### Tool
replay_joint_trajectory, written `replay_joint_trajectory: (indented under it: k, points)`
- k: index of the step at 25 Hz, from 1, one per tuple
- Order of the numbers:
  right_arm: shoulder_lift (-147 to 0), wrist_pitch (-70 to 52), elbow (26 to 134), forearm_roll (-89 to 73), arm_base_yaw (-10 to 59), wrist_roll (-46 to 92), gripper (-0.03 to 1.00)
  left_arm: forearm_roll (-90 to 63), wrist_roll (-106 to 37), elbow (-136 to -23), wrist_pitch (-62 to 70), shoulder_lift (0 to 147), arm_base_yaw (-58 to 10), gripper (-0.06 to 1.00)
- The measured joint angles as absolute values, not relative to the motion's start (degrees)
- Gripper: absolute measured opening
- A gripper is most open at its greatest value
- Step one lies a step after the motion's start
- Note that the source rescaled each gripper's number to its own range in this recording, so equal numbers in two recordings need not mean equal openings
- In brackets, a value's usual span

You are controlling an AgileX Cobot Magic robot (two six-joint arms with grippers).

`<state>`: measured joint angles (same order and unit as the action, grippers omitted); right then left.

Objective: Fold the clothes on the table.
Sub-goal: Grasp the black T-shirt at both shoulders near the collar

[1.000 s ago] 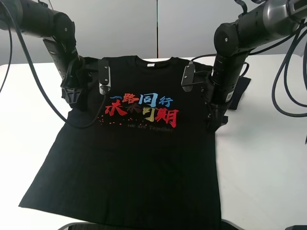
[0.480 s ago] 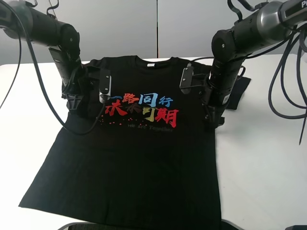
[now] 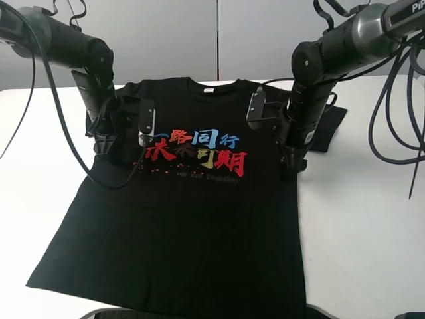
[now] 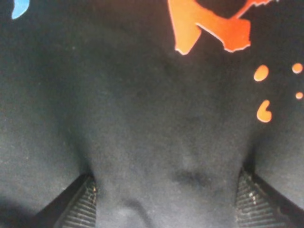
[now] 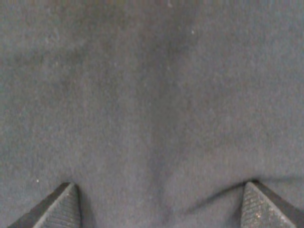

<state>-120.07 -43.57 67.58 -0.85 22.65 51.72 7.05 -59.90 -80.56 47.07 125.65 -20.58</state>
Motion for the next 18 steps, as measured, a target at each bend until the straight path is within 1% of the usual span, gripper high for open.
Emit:
replay_joint_trajectory:
  k: [3, 5, 7, 9, 18]
  points:
    - [-120.07, -43.13, 67.68, -2.91, 22.65, 53.07, 0.67, 7.05, -59.90, -80.56, 47.07, 125.65, -20.58, 0.80]
    - [-120.07, -42.72, 67.71, -5.00, 22.65, 54.55, 0.58, 7.05, -59.90, -80.65, 47.07, 125.77, -20.58, 0.80]
    - [-120.12, -42.63, 67.71, -6.22, 22.65, 55.40, 0.52, 7.05, -59.90, -80.65, 47.07, 125.77, -20.58, 0.80]
    - [-120.12, -42.49, 67.71, -6.62, 22.65, 55.69, 0.50, 7.05, -59.90, -80.65, 47.18, 125.85, -20.58, 0.80]
    - [-120.36, -42.86, 67.80, -7.89, 22.65, 55.95, 0.51, 7.05, -59.90, -80.99, 47.66, 126.26, -20.58, 0.80]
